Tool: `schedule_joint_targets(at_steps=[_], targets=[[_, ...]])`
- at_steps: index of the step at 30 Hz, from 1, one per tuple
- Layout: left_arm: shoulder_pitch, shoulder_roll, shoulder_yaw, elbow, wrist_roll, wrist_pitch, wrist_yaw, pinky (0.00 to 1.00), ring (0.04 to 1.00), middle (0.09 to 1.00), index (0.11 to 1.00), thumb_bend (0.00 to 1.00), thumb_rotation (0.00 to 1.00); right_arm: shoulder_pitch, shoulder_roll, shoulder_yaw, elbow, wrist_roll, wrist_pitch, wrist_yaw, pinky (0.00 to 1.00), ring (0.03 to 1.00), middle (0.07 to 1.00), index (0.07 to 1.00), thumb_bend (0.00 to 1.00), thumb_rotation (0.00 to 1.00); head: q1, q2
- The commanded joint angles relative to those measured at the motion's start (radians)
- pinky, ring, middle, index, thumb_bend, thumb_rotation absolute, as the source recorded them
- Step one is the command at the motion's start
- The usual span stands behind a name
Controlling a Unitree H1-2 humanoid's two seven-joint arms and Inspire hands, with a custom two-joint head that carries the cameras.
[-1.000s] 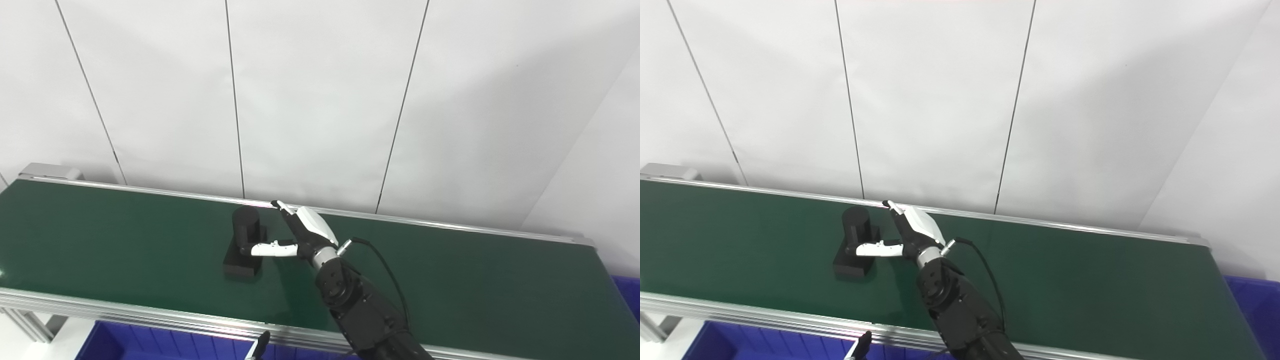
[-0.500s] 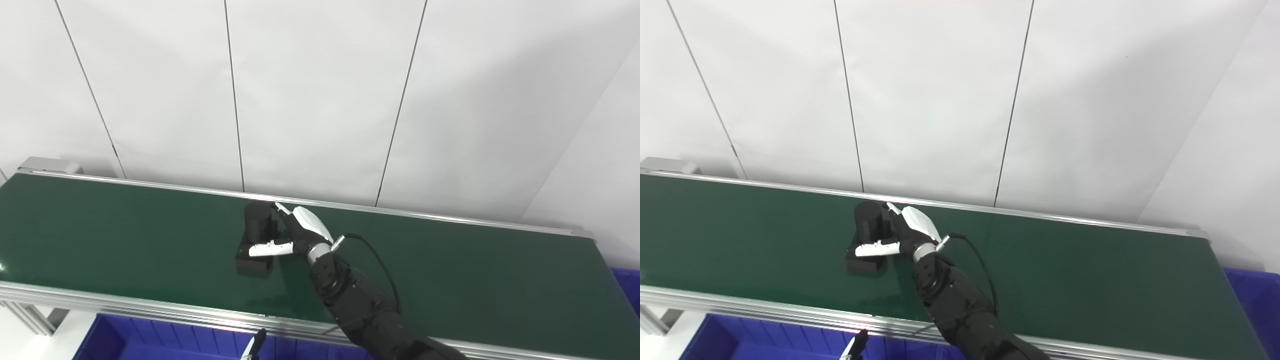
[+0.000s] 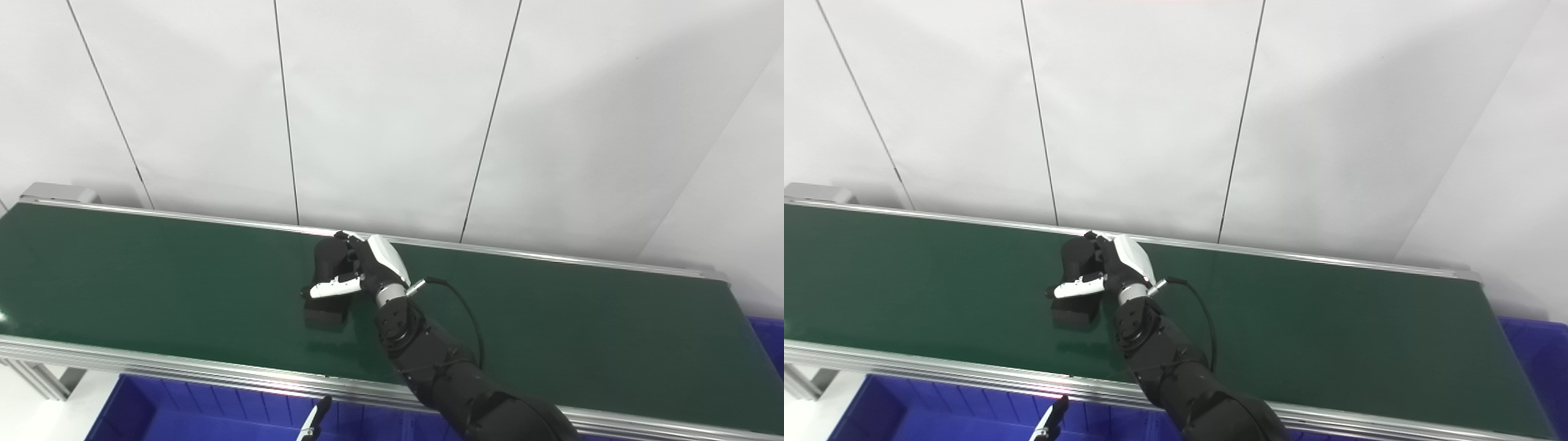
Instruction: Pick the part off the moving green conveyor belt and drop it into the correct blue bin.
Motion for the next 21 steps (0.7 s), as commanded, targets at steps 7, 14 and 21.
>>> schedule_joint_targets(at_steps=[7,14,21], targets=[[0.001,0.004,-0.004,-0.034,0.016,-0.041,0.013,1.0,1.0,0.993,0.976,0.97,1.0,-0.072,0.044,-0.042,0.018,0.042,-0.059,-0.159,0.48,0.442,0.51,0.522,0.52,0.0,-0.003,0.003],[-0.004,0.006,-0.004,-0.031,0.016,-0.041,0.017,1.0,1.0,0.988,0.974,0.96,1.0,-0.063,0.039,-0.017,0.024,0.019,-0.076,-0.242,0.45,0.436,0.517,0.499,0.51,0.0,-0.009,0.008],[-0.017,0.011,-0.012,-0.024,0.008,-0.041,0.03,1.0,1.0,0.991,0.977,0.96,1.0,-0.047,0.029,0.006,0.032,0.005,-0.105,-0.286,0.4,0.413,0.495,0.521,0.51,0.0,-0.012,0.009]])
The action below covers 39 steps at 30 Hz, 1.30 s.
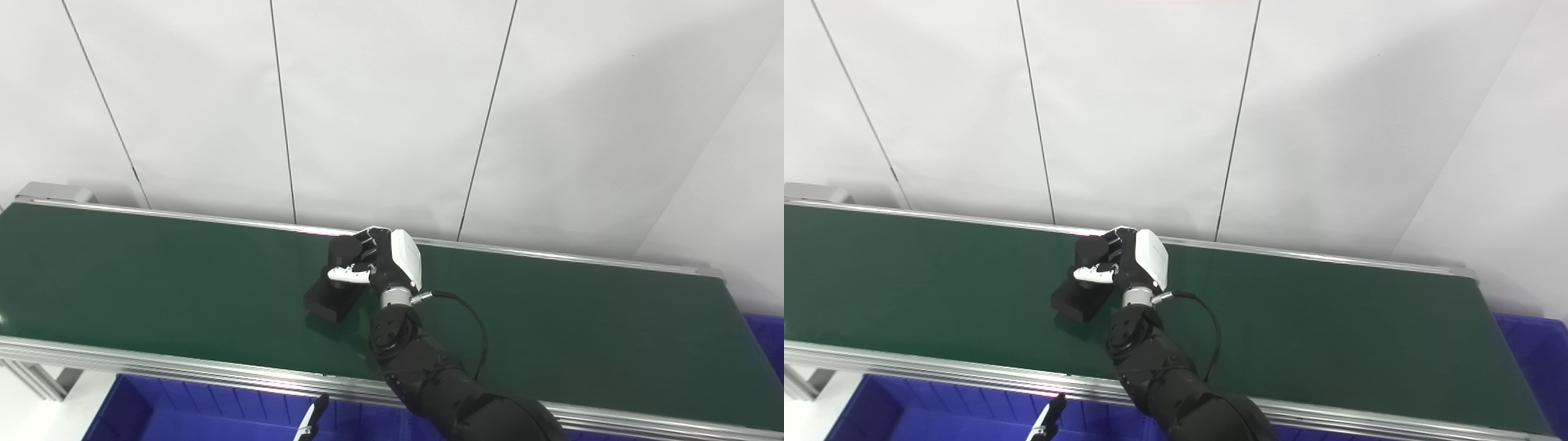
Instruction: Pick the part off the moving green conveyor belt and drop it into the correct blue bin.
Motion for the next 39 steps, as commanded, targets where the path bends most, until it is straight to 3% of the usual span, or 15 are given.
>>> schedule_joint_targets(at_steps=[1,6,10,15,22,27,33,39], targets=[[-0.012,0.005,-0.003,-0.016,0.009,-0.041,0.017,1.0,1.0,0.989,0.975,0.95,1.0,-0.039,0.007,0.011,-0.016,-0.016,-0.069,-0.038,0.41,0.422,0.511,0.513,0.51,0.0,0.0,-0.001],[-0.014,0.009,-0.003,-0.017,-0.001,-0.041,0.011,1.0,1.0,0.994,0.977,0.94,1.0,-0.015,-0.003,0.003,-0.036,-0.004,-0.126,-0.068,0.45,0.436,0.536,0.495,0.51,0.0,-0.005,0.003],[-0.015,0.009,0.002,-0.024,-0.011,-0.041,0.003,1.0,1.0,0.994,0.976,0.88,1.0,0.027,-0.013,-0.012,-0.116,0.002,-0.164,-0.082,0.41,0.419,0.507,0.515,0.51,0.0,-0.012,0.009],[-0.024,0.012,0.004,-0.018,-0.003,-0.041,0.013,1.0,1.0,0.993,0.976,0.9,1.0,0.158,-0.034,-0.046,-0.379,0.009,-0.169,-0.055,0.42,0.414,0.488,0.524,0.51,0.0,-0.013,0.022],[-0.03,0.003,0.011,-0.028,-0.026,-0.041,-0.007,1.0,1.0,0.988,0.976,0.87,1.0,0.429,-0.085,-0.075,-0.904,0.009,-0.026,0.095,0.44,0.44,0.508,0.501,0.51,0.0,0.013,0.063],[-0.025,0.003,0.029,-0.051,-0.068,-0.041,-0.054,1.0,0.991,0.981,0.969,0.85,1.0,0.57,-0.134,-0.079,-1.147,-0.014,0.034,0.189,0.43,0.43,0.501,0.513,0.51,0.0,0.053,0.093],[-0.002,-0.026,0.093,-0.085,-0.148,-0.041,-0.152,0.97,0.962,0.963,0.948,0.81,0.95,0.714,-0.191,-0.098,-1.354,0.018,0.073,0.311,0.44,0.429,0.498,0.52,0.51,0.0,0.079,0.133],[0.01,-0.067,0.15,-0.118,-0.132,-0.041,-0.209,0.96,0.953,0.956,0.942,0.77,0.98,0.841,-0.262,-0.111,-1.484,0.068,0.086,0.439,0.43,0.419,0.502,0.526,0.51,0.0,0.094,0.165]])
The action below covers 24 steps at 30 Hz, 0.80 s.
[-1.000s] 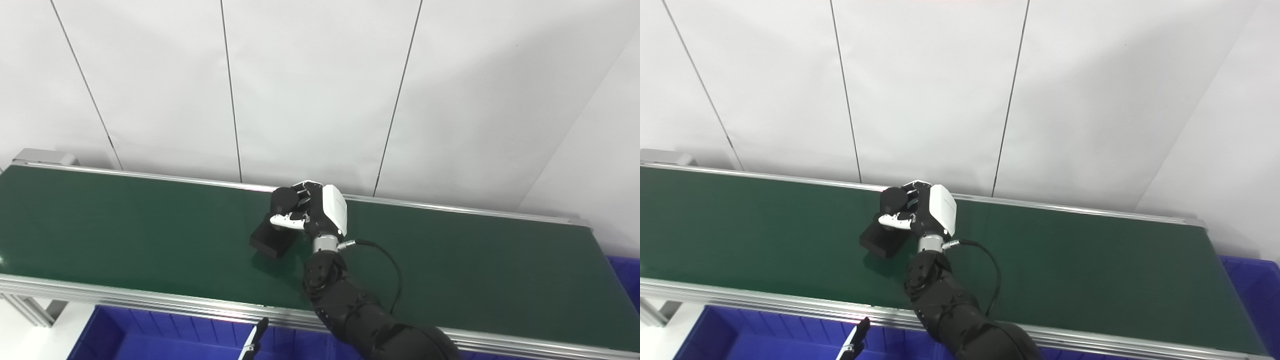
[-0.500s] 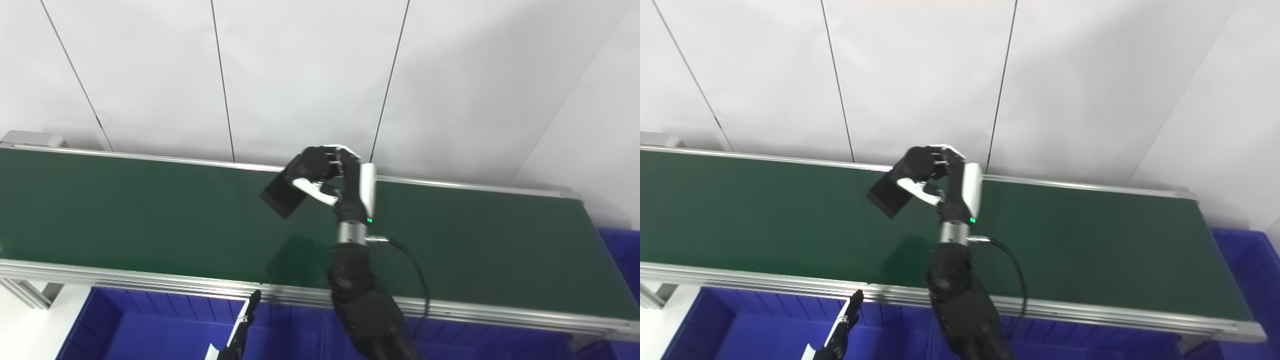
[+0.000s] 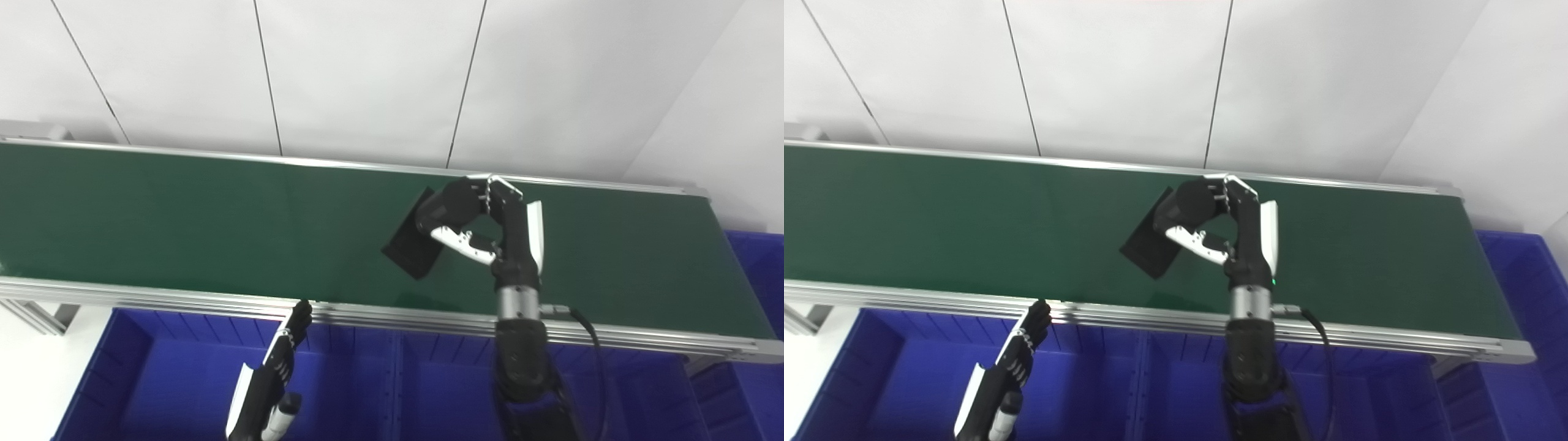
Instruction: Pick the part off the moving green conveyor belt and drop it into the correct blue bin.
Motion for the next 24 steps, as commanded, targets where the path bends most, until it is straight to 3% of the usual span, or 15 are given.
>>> schedule_joint_targets(at_steps=[1,10,24], targets=[[-0.005,-0.014,0.02,-0.04,0.02,-0.04,-0.027,0.97,0.957,0.957,0.941,0.77,0.98,0.018,-0.032,-0.002,-0.069,0.018,-0.01,0.057,0.43,0.42,0.499,0.528,0.51,0.0,0.005,0.013],[-0.039,-0.054,0.095,-0.06,0.036,-0.037,-0.083,0.95,0.965,0.959,0.945,0.78,0.99,0.156,-0.139,-0.028,-0.12,0.104,-0.04,0.192,0.43,0.427,0.5,0.522,0.51,0.0,0.007,0.053],[-0.016,-0.087,0.159,-0.056,0.021,-0.037,-0.155,0.95,0.962,0.959,0.938,0.75,0.97,0.239,-0.241,0.002,-0.076,0.02,-0.062,0.291,0.41,0.413,0.511,0.52,0.51,0.0,-0.003,0.073]])
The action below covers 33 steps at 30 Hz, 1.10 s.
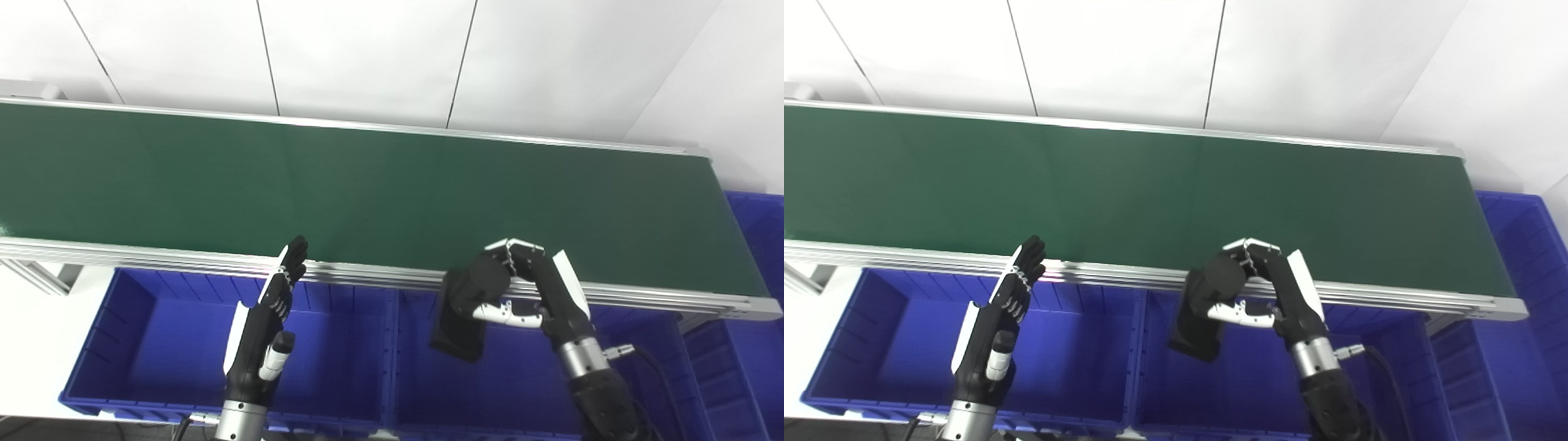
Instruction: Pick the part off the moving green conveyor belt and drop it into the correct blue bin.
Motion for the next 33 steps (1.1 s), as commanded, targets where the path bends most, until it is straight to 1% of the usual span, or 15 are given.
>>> schedule_joint_targets(at_steps=[1,8,11,14,19,20,21,25,26,27,28,29,30,31,33], targets=[[-0.004,-0.013,0.01,-0.022,-0.008,-0.037,-0.016,0.95,0.961,0.958,0.938,0.75,0.97,-0.018,-0.015,0.009,0.003,-0.028,-0.064,0.006,0.41,0.415,0.509,0.519,0.51,0.0,-0.001,-0.001],[-0.002,-0.019,0.028,-0.019,-0.015,-0.039,-0.038,0.95,0.955,0.954,0.939,0.74,0.97,-0.046,-0.035,0.05,0.082,-0.176,-0.085,-0.018,0.49,0.458,0.495,0.49,0.52,0.0,-0.004,-0.007],[-0.001,-0.02,0.035,-0.018,-0.017,-0.04,-0.045,0.95,0.952,0.952,0.936,0.74,0.97,-0.055,-0.042,0.067,0.101,-0.205,-0.079,-0.008,0.42,0.425,0.491,0.512,0.51,0.0,-0.005,-0.008],[0.004,-0.022,0.041,-0.025,-0.011,-0.039,-0.049,0.95,0.951,0.952,0.936,0.74,0.97,-0.057,-0.047,0.088,0.087,-0.248,-0.032,0.014,0.4,0.413,0.494,0.519,0.51,0.0,-0.011,-0.008],[0.006,-0.02,0.047,-0.027,-0.016,-0.039,-0.061,0.95,0.952,0.951,0.94,0.75,0.98,-0.054,-0.059,0.118,0.077,-0.357,-0.026,0.004,0.51,0.438,0.523,0.502,0.51,0.0,-0.017,-0.007],[0.006,-0.019,0.048,-0.028,-0.018,-0.039,-0.063,0.95,0.953,0.95,0.94,0.75,0.98,-0.052,-0.062,0.122,0.074,-0.371,-0.031,0.004,0.52,0.532,0.517,0.493,0.52,0.0,-0.017,-0.007],[0.005,-0.019,0.049,-0.029,-0.017,-0.039,-0.065,0.95,0.955,0.95,0.941,0.75,0.98,-0.051,-0.066,0.126,0.071,-0.381,-0.035,0.006,0.5,0.579,0.503,0.496,0.52,0.0,-0.019,-0.007],[0.007,-0.019,0.055,-0.032,-0.017,-0.037,-0.073,0.96,0.96,0.953,0.944,0.75,0.99,-0.045,-0.079,0.144,0.059,-0.427,-0.046,0.006,0.54,0.637,0.499,0.495,0.52,0.0,-0.019,-0.007],[0.006,-0.019,0.056,-0.03,-0.018,-0.038,-0.076,0.96,0.961,0.952,0.943,0.75,0.99,-0.044,-0.081,0.147,0.054,-0.436,-0.043,0.009,0.6,0.697,0.645,0.497,0.52,0.08,-0.019,-0.007],[0.006,-0.02,0.058,-0.03,-0.018,-0.038,-0.076,0.96,0.961,0.952,0.943,0.75,0.98,-0.039,-0.084,0.15,0.043,-0.445,-0.039,0.012,0.63,0.717,0.695,0.497,0.51,0.11,-0.02,-0.008],[0.006,-0.021,0.06,-0.03,-0.018,-0.038,-0.076,0.96,0.958,0.95,0.94,0.75,0.98,-0.034,-0.086,0.152,0.032,-0.452,-0.032,0.018,0.69,0.777,0.771,0.69,0.62,0.23,-0.021,-0.008],[0.006,-0.021,0.061,-0.03,-0.018,-0.038,-0.078,0.96,0.957,0.95,0.94,0.75,0.98,-0.028,-0.089,0.153,0.017,-0.458,-0.024,0.027,0.7,0.791,0.788,0.727,0.64,0.26,-0.022,-0.008],[0.006,-0.021,0.062,-0.03,-0.019,-0.038,-0.079,0.96,0.96,0.953,0.942,0.75,0.97,-0.023,-0.091,0.153,0.002,-0.461,-0.018,0.034,0.73,0.838,0.841,0.813,0.7,0.39,-0.023,-0.008],[0.005,-0.02,0.063,-0.029,-0.021,-0.039,-0.082,0.96,0.96,0.954,0.942,0.75,0.97,-0.015,-0.09,0.149,-0.017,-0.46,-0.012,0.039,0.74,0.842,0.846,0.82,0.7,0.4,-0.025,-0.008],[0.004,-0.019,0.066,-0.027,-0.022,-0.039,-0.086,0.96,0.96,0.955,0.944,0.75,0.97,-0.003,-0.085,0.139,-0.042,-0.457,-0.008,0.042,0.78,0.881,0.894,0.871,0.75,0.52,-0.026,-0.008]])
